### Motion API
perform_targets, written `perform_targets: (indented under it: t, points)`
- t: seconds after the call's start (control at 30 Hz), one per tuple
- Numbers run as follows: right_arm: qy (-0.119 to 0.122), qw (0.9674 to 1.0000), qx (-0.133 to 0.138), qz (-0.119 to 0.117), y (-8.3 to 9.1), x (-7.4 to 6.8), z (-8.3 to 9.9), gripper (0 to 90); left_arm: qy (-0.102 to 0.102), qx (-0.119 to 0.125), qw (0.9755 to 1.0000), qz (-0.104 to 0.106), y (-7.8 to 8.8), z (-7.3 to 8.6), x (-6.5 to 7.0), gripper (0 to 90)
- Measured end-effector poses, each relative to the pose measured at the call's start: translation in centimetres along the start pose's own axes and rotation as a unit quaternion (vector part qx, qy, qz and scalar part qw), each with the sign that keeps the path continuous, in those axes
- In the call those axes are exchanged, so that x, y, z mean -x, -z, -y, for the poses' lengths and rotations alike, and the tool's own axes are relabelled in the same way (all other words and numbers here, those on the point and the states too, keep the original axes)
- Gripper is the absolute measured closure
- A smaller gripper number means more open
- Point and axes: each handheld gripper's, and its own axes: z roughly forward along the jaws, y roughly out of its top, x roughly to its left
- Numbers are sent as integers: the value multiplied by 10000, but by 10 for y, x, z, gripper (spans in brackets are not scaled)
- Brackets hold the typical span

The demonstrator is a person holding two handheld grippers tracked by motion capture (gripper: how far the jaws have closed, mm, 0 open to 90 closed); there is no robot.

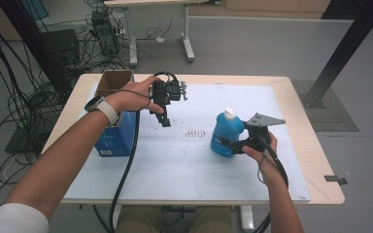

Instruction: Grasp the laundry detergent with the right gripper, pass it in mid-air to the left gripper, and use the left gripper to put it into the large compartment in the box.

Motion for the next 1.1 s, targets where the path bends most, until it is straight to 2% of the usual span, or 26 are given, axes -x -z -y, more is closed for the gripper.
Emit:
perform_targets:
  t: [1.1]
  points:
    - [-3,9996,291,28,-7,-2,10,26,21,-30,10000,35,-4,1,0,104]
